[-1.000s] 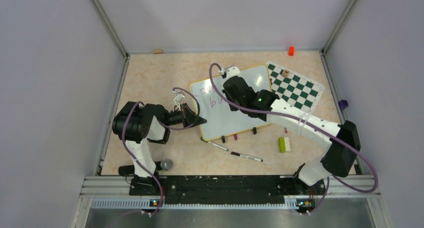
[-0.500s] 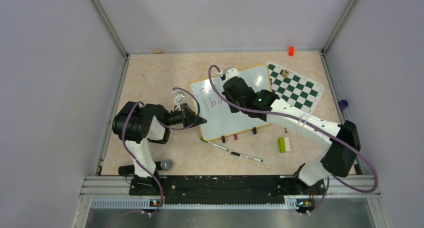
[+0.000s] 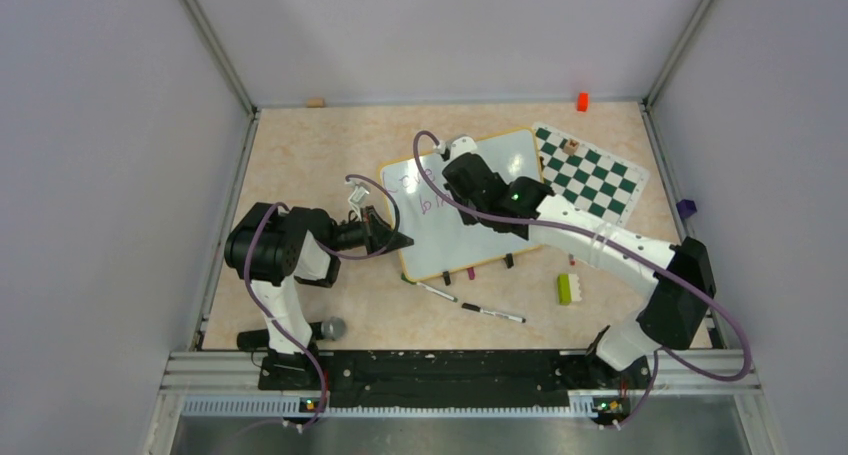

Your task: Write a sentence on the whiteboard

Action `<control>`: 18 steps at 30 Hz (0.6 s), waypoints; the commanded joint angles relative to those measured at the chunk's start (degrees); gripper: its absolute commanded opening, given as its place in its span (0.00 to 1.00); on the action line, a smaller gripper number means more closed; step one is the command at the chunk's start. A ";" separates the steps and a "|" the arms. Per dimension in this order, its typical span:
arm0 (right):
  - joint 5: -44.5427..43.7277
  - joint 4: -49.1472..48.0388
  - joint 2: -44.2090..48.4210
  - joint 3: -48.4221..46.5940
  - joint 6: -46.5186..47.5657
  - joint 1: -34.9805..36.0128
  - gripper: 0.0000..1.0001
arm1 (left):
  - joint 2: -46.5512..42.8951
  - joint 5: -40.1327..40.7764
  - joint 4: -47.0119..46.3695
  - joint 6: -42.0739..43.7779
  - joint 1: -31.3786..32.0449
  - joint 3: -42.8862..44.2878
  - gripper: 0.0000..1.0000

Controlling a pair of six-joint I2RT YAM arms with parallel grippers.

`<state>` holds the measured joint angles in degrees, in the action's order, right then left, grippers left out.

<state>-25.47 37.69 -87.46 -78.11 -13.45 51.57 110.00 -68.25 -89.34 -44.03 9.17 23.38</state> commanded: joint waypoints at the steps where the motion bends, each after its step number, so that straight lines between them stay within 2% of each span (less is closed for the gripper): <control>1: -2.17 -1.30 -1.62 -3.37 0.74 -0.54 0.00 | -0.59 -3.47 -3.46 4.78 1.01 -0.61 0.00; 18: -3.57 -2.30 -0.47 -3.81 0.80 -0.57 0.00 | -0.61 -3.39 -3.47 4.80 0.95 -0.58 0.00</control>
<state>-26.26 38.24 -88.05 -79.53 -13.43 51.57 110.00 -68.25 -89.36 -44.03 9.17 23.38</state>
